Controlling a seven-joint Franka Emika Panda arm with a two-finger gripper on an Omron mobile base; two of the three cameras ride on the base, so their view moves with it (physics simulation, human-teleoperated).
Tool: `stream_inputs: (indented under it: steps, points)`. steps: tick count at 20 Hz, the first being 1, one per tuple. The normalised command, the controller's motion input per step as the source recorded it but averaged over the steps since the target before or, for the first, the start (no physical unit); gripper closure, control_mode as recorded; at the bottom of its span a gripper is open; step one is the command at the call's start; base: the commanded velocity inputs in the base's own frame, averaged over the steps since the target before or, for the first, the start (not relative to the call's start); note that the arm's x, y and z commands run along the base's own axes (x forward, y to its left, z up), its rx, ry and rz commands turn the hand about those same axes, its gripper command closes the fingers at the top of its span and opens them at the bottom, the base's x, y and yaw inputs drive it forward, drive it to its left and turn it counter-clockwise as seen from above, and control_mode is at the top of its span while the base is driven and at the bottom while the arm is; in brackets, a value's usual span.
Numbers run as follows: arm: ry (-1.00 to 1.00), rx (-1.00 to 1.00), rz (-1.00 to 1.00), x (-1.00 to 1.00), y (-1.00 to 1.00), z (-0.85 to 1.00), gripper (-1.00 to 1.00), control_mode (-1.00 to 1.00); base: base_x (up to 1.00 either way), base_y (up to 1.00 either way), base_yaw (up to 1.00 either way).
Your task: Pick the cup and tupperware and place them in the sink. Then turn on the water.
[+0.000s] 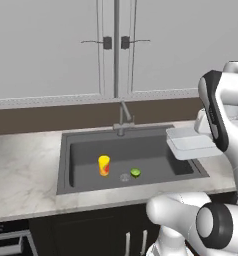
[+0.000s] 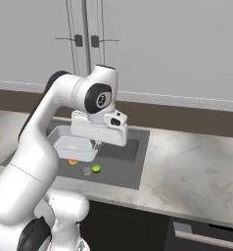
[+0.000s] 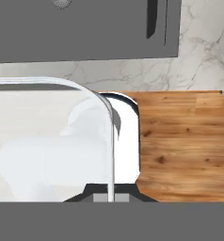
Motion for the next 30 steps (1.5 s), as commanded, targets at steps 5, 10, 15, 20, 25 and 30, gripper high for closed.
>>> stream_inputs:
  steps: [5, 10, 15, 20, 25, 30]
  points:
    - [0.0, 0.0, 0.0, 0.0, 0.0, 0.0, 1.0, 1.0, 0.48, 0.0, 0.0]
    - [0.0, 0.0, 0.0, 0.0, 0.0, 0.0, 1.0, 1.0, 0.42, 0.0, 0.0]
    - [0.0, 0.0, 0.0, 0.0, 0.0, 0.0, 1.0, 1.0, 0.2, 0.0, -0.01]
    - [0.0, 0.0, 0.0, 0.0, 0.0, 0.0, 1.0, 1.0, 0.01, 0.0, -0.14]
    - [0.0, 0.0, 0.0, 0.0, 0.0, 0.0, 1.0, 1.0, 0.0, 0.0, -0.15]
    - [0.0, 0.0, 0.0, 0.0, 0.0, 0.0, 1.0, 1.0, 0.0, 0.0, -0.09]
